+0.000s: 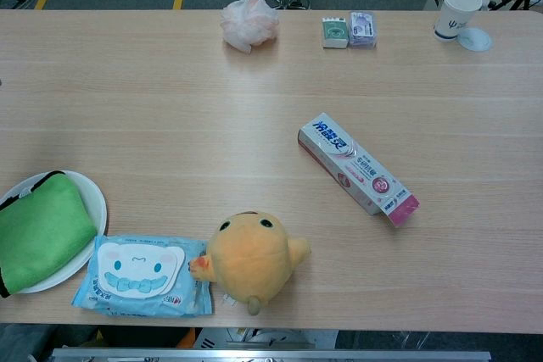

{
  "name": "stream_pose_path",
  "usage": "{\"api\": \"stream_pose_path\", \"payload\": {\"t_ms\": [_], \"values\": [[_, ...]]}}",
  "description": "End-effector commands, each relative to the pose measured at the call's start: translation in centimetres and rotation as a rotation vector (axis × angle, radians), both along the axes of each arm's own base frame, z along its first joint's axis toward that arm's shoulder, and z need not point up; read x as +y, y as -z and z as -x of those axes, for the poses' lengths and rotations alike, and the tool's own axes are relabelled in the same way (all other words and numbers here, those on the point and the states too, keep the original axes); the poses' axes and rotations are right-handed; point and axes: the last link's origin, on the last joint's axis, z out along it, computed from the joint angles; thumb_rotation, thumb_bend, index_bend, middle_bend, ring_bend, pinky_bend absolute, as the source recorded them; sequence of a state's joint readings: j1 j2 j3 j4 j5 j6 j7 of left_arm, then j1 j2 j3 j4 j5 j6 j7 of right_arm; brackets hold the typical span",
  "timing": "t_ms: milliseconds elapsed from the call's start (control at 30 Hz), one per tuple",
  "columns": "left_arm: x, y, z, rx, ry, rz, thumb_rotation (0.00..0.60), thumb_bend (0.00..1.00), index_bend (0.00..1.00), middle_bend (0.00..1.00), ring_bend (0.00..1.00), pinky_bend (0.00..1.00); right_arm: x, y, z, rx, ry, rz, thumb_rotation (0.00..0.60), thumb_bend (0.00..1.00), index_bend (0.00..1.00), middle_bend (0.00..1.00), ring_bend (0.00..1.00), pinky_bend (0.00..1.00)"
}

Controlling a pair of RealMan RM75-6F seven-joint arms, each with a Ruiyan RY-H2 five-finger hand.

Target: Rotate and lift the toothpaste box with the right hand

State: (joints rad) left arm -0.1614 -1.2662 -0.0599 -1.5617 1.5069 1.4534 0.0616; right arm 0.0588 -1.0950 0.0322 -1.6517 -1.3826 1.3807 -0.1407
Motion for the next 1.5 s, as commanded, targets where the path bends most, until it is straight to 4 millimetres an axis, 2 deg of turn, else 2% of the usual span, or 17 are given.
{"api": "stream_pose_path", "payload": {"t_ms": [33, 367, 600, 800, 1033, 1500], "values": [[-0.3, 0.0, 0.0, 0.002, -0.005, 0.000, 0.600, 0.26, 0.40, 0.25, 0.17, 0.41, -0.1, 0.3, 0.2, -0.012, -0.001, -0.009, 0.600, 0.01, 0.73, 0.42, 0.21, 0.13], [-0.8, -0.2, 0.3, 0.010, -0.017, -0.001, 0.600, 0.26, 0.40, 0.25, 0.17, 0.41, -0.1, 1.3, 0.1, -0.061, -0.012, -0.009, 0.600, 0.01, 0.73, 0.42, 0.21, 0.14], [-0.9, 0.1, 0.8, 0.002, -0.025, 0.014, 0.600, 0.26, 0.40, 0.25, 0.17, 0.41, -0.2, 2.0, -1.2, -0.101, 0.003, 0.005, 0.600, 0.01, 0.72, 0.42, 0.21, 0.16], [-1.0, 0.3, 1.3, -0.010, -0.030, 0.022, 0.600, 0.26, 0.40, 0.25, 0.17, 0.41, -0.4, 3.5, -3.0, -0.132, 0.018, -0.018, 0.600, 0.01, 0.63, 0.42, 0.21, 0.18], [-1.1, 0.4, 1.8, -0.021, -0.031, 0.027, 0.600, 0.26, 0.40, 0.25, 0.17, 0.41, -0.7, 5.5, -5.0, -0.095, 0.062, -0.118, 0.600, 0.00, 0.43, 0.32, 0.20, 0.20], [-1.5, 0.6, 2.4, -0.032, -0.041, 0.026, 0.600, 0.26, 0.40, 0.25, 0.17, 0.41, -1.5, 9.4, -6.8, -0.105, 0.046, -0.208, 0.600, 0.00, 0.36, 0.28, 0.17, 0.20]]}}
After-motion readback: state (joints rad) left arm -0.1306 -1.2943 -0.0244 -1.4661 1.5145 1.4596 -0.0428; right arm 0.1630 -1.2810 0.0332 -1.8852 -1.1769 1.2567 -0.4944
